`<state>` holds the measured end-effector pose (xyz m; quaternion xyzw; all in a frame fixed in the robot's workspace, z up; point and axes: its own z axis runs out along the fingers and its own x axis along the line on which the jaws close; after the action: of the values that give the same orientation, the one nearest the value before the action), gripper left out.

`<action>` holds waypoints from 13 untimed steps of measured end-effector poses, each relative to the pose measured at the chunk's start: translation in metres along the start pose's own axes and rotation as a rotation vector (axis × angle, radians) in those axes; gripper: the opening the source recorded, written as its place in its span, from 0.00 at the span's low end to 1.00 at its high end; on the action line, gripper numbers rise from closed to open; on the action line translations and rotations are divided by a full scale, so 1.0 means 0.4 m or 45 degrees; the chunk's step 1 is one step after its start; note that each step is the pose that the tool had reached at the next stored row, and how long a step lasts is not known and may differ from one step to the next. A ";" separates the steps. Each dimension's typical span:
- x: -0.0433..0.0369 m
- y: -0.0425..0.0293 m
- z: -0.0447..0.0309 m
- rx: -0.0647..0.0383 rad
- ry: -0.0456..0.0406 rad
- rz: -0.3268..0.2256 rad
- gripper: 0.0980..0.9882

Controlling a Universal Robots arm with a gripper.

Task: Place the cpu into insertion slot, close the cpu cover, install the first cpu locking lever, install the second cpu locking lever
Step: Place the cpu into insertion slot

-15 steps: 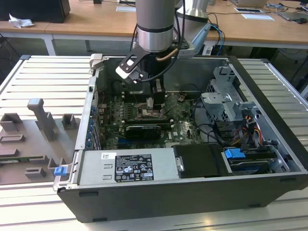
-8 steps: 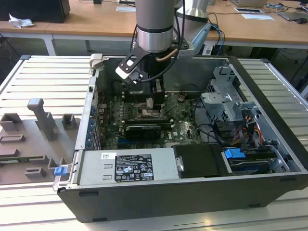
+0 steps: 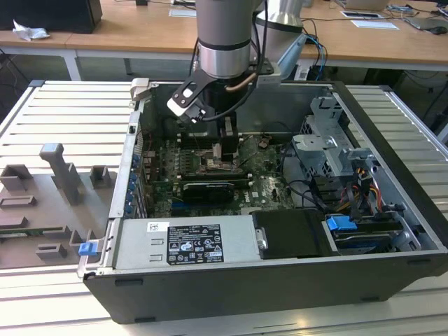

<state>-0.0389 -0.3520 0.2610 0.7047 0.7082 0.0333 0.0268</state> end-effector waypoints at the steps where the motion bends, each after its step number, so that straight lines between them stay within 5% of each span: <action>1: 0.000 -0.001 0.001 0.000 0.000 0.000 0.48; 13: 0.003 -0.004 0.016 0.000 0.000 0.000 0.48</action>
<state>-0.0400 -0.3506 0.2546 0.7047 0.7082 0.0332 0.0269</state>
